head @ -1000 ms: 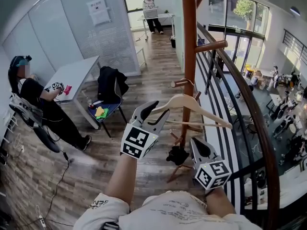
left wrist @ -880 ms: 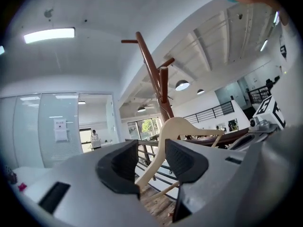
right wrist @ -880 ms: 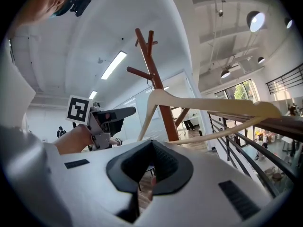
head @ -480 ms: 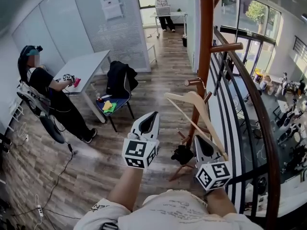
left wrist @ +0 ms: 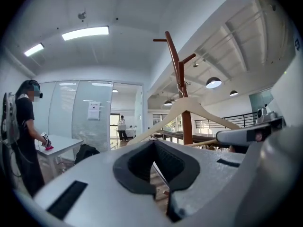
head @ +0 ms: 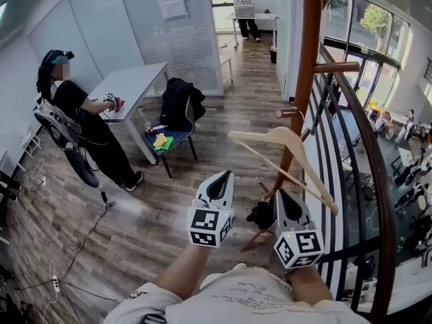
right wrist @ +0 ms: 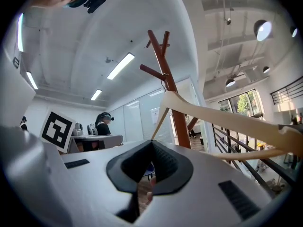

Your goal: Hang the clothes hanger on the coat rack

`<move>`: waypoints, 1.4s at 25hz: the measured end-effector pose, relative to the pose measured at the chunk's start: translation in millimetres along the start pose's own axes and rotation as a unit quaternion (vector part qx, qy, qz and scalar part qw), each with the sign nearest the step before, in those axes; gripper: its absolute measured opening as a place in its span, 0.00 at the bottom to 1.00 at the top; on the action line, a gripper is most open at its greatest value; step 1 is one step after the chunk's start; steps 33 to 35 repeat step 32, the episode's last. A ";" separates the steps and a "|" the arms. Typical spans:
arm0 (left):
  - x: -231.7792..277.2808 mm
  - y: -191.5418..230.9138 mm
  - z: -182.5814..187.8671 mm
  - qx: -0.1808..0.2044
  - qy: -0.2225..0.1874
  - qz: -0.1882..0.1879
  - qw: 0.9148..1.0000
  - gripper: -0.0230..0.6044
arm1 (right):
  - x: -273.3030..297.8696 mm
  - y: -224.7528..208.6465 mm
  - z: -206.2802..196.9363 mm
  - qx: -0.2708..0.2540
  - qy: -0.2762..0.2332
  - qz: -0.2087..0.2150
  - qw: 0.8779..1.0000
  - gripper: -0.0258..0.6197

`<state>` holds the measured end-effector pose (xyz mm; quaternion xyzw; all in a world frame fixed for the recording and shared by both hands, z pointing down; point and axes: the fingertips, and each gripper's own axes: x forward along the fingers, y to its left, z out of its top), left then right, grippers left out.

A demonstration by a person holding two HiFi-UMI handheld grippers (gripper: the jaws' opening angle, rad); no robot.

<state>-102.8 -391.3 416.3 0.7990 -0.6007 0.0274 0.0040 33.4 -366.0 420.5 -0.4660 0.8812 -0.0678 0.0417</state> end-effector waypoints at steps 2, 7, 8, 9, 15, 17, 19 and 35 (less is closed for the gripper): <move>-1.6 -4.6 -8.5 0.000 0.009 -0.003 1.000 0.04 | -0.3 1.4 -2.1 -0.001 0.001 -0.002 1.000 0.04; 1.9 -14.9 -13.3 0.002 0.023 -0.018 1.000 0.04 | 1.2 -1.4 -3.9 -0.011 0.004 -0.012 1.000 0.04; 2.5 -16.3 -14.0 0.003 0.025 -0.021 0.999 0.04 | 1.3 -2.2 -4.4 -0.013 0.005 -0.016 1.000 0.04; 3.1 -17.0 -14.7 0.004 0.026 -0.022 0.999 0.04 | 1.6 -2.8 -5.0 -0.013 0.006 -0.018 1.000 0.04; 6.6 -18.1 -15.9 0.014 0.033 -0.030 0.999 0.04 | 1.7 -8.5 -6.3 -0.011 0.012 -0.037 0.999 0.04; 8.1 -19.6 -16.0 0.014 0.033 -0.034 0.999 0.04 | 0.6 -10.1 -5.6 -0.011 0.012 -0.042 0.999 0.04; 9.6 -21.4 -15.5 0.012 0.032 -0.038 0.999 0.04 | -0.9 -11.3 -5.4 -0.012 0.012 -0.046 0.999 0.04; 21.4 -31.1 -17.5 0.009 0.034 -0.066 0.997 0.04 | -1.6 -21.5 -7.3 -0.017 0.018 -0.068 0.997 0.04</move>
